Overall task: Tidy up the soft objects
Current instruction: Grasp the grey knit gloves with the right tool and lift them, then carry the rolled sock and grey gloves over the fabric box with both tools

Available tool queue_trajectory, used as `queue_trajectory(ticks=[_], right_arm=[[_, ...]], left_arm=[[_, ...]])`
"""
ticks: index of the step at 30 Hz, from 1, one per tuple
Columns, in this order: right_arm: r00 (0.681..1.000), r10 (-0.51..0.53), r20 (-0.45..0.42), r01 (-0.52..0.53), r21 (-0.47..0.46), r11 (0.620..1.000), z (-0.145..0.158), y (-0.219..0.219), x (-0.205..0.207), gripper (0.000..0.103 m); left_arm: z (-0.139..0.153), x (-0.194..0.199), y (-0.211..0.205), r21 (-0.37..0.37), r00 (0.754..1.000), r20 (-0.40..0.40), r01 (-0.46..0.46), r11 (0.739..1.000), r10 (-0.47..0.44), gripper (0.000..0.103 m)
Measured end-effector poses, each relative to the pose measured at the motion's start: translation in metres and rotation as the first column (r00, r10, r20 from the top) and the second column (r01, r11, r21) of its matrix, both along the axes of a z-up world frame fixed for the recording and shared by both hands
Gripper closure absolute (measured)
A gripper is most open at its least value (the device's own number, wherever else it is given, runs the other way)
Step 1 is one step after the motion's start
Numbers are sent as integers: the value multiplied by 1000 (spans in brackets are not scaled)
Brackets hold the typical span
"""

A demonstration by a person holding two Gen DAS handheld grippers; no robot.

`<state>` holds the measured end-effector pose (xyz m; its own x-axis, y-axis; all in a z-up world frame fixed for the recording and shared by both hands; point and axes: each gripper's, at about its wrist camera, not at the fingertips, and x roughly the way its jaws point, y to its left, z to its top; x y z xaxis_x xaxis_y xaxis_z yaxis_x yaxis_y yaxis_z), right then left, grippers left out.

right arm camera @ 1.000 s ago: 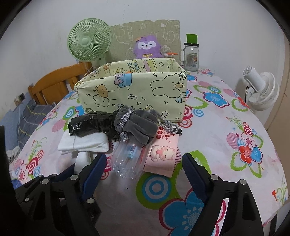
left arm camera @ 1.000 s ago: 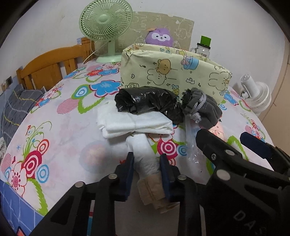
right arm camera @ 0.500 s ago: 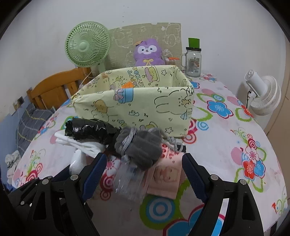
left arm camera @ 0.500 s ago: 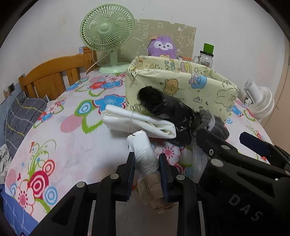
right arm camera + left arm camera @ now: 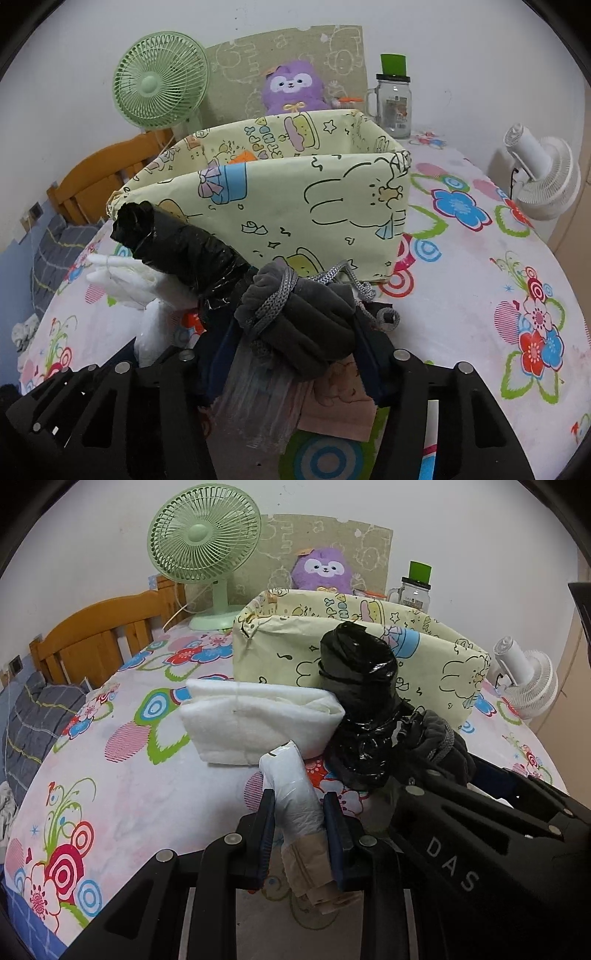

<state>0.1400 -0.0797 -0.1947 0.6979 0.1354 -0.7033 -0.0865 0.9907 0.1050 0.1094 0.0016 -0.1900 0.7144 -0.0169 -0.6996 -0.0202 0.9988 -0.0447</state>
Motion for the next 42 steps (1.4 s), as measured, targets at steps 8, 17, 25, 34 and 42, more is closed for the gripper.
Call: queue_trajectory(ticks=[8,17,25,34,42], right_arm=[[999,6,32,-6,4,1000,12,-2,-19,45],[996,-10,91,8,22,1000,35,-12,-47,45],[991,-36,131,32,31,999,55,-19,-64,45],[985,-65,162,58,48,997,77,-26,-72,45],[977,-72,200,64,44,997,102,-25,-73,45]], left_arm=[[11,-16,-8,-2,999,35,14,1000,-13,78],[33,-38,-20,8,995,97,31,999,-32,78],[51,-50,-27,17,989,139,41,999,-43,78],[74,-55,-32,26,981,181,61,998,-65,78],[96,-51,-36,39,972,218,78,996,-85,78]])
